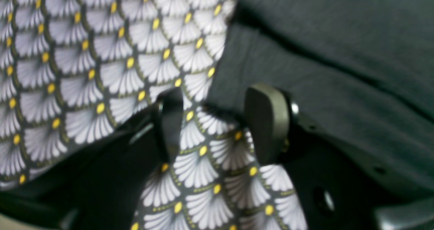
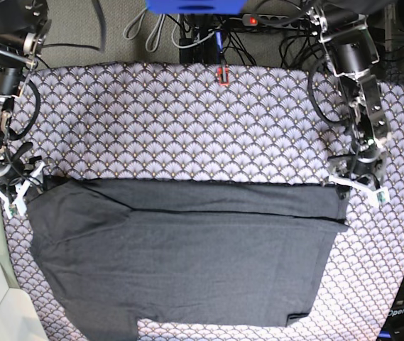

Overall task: Fold the T-shirt properly
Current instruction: 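Lower the folded edge onto the shirt and open both grippers, then drag the folded edge back toward the collar end with both grippers, then release the shirt and move both grippers toward the shirt's middle sides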

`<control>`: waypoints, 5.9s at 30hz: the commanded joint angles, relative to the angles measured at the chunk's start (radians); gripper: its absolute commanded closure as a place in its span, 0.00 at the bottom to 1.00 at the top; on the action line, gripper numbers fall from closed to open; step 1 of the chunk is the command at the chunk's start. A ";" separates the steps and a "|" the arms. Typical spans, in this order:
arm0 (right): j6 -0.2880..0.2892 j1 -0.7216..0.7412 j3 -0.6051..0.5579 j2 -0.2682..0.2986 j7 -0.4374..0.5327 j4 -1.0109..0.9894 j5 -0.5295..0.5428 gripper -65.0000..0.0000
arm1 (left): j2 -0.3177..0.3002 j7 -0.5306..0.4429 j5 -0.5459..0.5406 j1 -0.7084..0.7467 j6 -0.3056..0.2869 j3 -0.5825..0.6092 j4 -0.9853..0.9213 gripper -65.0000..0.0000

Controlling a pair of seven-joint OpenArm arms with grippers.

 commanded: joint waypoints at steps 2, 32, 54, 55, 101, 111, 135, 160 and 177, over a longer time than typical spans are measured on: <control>-0.001 0.021 0.005 0.022 0.017 0.018 0.010 0.46 | -0.011 -0.040 -0.013 -0.030 0.008 0.000 -0.034 0.50; -0.001 -0.002 0.005 0.045 0.011 0.013 0.007 0.46 | -0.005 -0.103 -0.013 -0.087 0.002 0.007 -0.132 0.97; 0.001 -0.032 0.005 0.040 0.104 -0.087 0.013 0.96 | -0.011 -0.040 -0.009 -0.055 0.002 0.009 -0.016 0.99; 0.001 -0.032 0.005 0.040 0.103 -0.083 0.013 1.00 | -0.011 -0.026 -0.011 -0.055 0.002 0.007 -0.014 0.99; 0.014 -0.674 0.332 -0.102 0.098 0.486 0.206 1.00 | -0.020 0.026 -0.014 0.689 0.002 -0.037 0.667 0.99; 0.014 -0.712 0.341 -0.107 0.103 0.486 0.209 1.00 | -0.008 0.026 -0.014 0.751 0.002 -0.043 0.662 0.99; 0.014 -0.741 0.380 -0.102 0.101 0.509 0.203 0.47 | -0.039 0.027 -0.013 0.743 0.002 -0.043 0.610 0.55; 0.014 -0.186 0.318 -0.020 -0.023 0.392 0.018 0.42 | -0.023 0.027 -0.006 0.399 0.002 -0.141 0.670 0.48; 0.014 0.429 0.044 0.005 0.229 -0.419 -0.203 0.42 | -0.106 0.024 -0.003 0.030 0.002 0.015 0.351 0.48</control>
